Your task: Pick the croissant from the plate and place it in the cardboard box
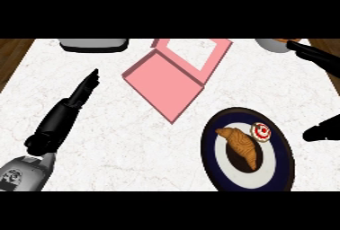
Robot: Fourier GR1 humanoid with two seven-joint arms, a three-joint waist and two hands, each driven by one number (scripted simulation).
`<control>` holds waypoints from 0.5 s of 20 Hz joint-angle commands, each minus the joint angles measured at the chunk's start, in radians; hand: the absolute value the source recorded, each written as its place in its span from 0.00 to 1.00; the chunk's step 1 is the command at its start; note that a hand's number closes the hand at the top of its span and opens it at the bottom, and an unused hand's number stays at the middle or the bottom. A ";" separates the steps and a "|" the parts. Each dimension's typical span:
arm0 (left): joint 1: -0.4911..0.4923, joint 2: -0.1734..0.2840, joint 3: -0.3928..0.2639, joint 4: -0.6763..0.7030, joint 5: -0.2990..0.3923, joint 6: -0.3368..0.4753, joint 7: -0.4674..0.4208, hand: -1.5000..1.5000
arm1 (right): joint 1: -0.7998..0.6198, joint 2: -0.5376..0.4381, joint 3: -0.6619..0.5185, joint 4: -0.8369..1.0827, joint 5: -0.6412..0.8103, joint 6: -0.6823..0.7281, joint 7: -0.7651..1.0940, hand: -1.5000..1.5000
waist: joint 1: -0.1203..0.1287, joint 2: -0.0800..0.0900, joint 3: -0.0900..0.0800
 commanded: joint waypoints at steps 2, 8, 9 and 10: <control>0.001 -0.018 0.013 0.047 -0.006 -0.016 -0.049 0.50 | -0.004 -0.091 0.028 0.033 0.200 0.010 -0.286 0.00 | -0.005 -0.001 0.000; -0.024 -0.015 0.043 0.077 0.003 -0.050 -0.069 0.50 | -0.024 -0.155 0.172 -0.086 0.451 -0.038 -0.157 0.00 | -0.008 -0.007 -0.002; -0.055 -0.018 0.035 0.096 -0.011 -0.047 -0.044 0.50 | -0.035 -0.172 0.200 -0.146 0.476 -0.012 -0.109 0.00 | -0.018 -0.009 -0.003; -0.061 -0.029 0.030 0.074 -0.016 -0.033 -0.013 0.50 | -0.011 -0.160 0.241 -0.173 0.535 -0.040 -0.111 0.00 | -0.016 -0.010 -0.002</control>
